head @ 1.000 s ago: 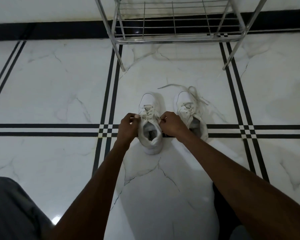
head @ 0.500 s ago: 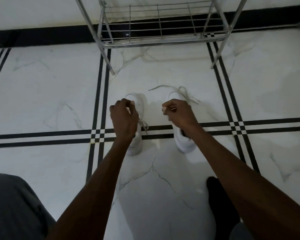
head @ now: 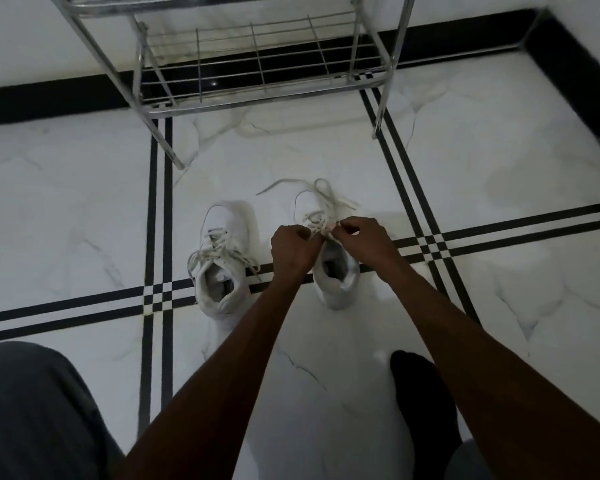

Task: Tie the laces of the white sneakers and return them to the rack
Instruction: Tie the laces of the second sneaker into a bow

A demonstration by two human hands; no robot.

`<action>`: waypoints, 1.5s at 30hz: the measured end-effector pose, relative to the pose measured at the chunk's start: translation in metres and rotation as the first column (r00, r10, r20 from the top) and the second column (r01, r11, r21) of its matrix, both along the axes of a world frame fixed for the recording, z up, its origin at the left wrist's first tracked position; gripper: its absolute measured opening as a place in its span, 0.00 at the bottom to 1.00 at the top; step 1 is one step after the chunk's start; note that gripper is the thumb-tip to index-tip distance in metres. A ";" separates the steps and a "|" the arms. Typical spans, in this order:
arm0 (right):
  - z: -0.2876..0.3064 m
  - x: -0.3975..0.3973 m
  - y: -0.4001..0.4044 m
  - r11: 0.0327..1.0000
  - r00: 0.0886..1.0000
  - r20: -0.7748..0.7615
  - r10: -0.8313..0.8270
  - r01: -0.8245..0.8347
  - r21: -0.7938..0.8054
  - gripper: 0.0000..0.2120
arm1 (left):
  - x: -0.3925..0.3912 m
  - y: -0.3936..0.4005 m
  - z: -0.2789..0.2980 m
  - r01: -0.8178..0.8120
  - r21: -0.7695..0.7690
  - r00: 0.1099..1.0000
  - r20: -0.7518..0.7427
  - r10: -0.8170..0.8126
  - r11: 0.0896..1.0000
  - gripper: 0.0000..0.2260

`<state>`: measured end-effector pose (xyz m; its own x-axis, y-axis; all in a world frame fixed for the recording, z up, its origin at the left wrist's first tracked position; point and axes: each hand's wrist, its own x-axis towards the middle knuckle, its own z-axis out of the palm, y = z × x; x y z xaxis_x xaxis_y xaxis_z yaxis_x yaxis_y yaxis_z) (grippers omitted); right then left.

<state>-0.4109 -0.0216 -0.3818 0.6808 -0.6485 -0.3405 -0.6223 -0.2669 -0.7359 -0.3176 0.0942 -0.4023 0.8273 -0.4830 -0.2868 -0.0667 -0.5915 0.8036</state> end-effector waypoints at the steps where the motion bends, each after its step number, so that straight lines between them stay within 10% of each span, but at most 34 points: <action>1: -0.001 0.001 -0.001 1.000 1.000 0.010 0.005 -0.005 -0.001 0.16 | 0.001 0.001 0.001 0.013 -0.010 1.000 0.001 -0.013 1.000 0.16; 23: -0.015 0.015 0.034 0.980 0.998 0.048 0.039 -0.029 -0.195 0.03 | -0.006 0.034 0.002 0.053 0.056 0.929 0.363 -0.069 0.997 0.02; 28: -0.010 0.016 0.032 0.998 0.999 0.052 -0.002 0.005 -0.062 0.04 | 0.001 0.035 -0.002 -0.022 0.014 0.977 0.210 0.019 1.000 0.04; 33: -0.005 0.026 0.027 0.971 0.991 0.101 -0.085 0.060 0.230 0.07 | 0.015 0.035 0.007 -0.146 -0.180 0.946 -0.312 0.084 0.973 0.08; 37: 0.009 0.033 0.020 0.906 0.947 0.201 -0.250 0.156 0.394 0.11 | 0.029 0.036 0.026 -0.087 -0.376 0.975 -0.220 0.002 0.923 0.12; 45: 0.038 0.039 0.019 0.890 0.913 0.166 0.373 -0.403 0.212 0.11 | 0.048 0.039 0.049 0.199 -0.401 0.979 0.040 -0.200 0.894 0.11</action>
